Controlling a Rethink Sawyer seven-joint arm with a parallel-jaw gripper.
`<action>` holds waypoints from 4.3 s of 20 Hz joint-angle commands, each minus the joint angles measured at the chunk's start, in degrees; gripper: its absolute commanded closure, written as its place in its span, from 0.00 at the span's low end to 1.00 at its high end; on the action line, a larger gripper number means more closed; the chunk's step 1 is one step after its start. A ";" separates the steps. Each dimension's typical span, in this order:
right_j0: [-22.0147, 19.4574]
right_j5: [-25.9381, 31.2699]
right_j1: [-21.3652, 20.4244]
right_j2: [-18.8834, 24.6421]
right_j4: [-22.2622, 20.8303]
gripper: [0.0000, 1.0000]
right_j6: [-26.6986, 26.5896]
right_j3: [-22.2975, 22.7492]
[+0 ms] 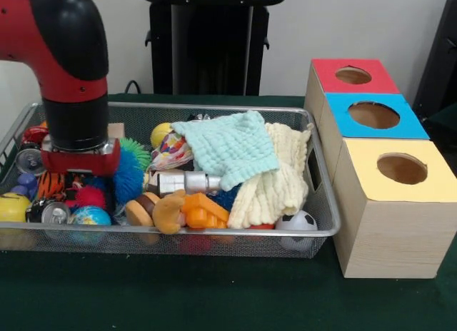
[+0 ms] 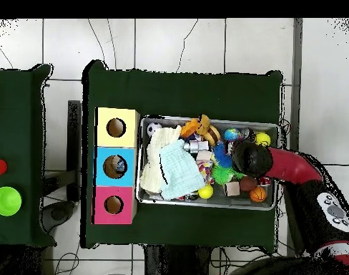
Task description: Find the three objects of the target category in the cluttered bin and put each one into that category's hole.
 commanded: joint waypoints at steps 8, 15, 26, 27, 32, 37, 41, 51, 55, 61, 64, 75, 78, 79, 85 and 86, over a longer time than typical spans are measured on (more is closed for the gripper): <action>12.34 -4.35 0.25 -5.42 17.47 0.00 32.37 19.48; 14.65 1.09 -6.50 -5.67 24.02 0.00 35.11 24.87; 16.43 0.16 -5.16 -6.35 31.06 0.00 34.10 27.06; 17.04 0.30 -5.24 -6.74 31.72 0.00 34.35 27.13; 20.08 1.28 -6.62 -7.50 36.57 0.00 36.68 28.39; 23.92 -0.09 -7.88 -6.18 44.06 0.00 41.35 30.44; 27.86 1.04 -8.43 -7.76 48.12 0.00 43.12 29.89; 26.90 -6.02 2.68 -20.46 35.00 0.00 26.24 14.84; 22.97 -10.06 5.00 -18.71 32.39 0.00 25.84 14.78; 19.34 -15.68 10.43 -17.97 28.11 0.00 25.92 10.92; 15.45 -18.70 15.85 -16.53 24.87 0.00 23.03 5.86; 7.24 -22.97 24.91 -14.07 4.98 0.00 19.77 -9.91; 8.12 -22.11 24.56 -14.67 2.36 0.00 23.47 -10.60; 8.26 -21.99 24.40 -14.76 1.79 0.00 24.24 -10.47; 8.27 -18.85 22.40 -15.55 -6.34 0.00 21.85 -12.56; 8.26 -18.28 22.15 -15.65 -7.75 0.00 21.41 -13.20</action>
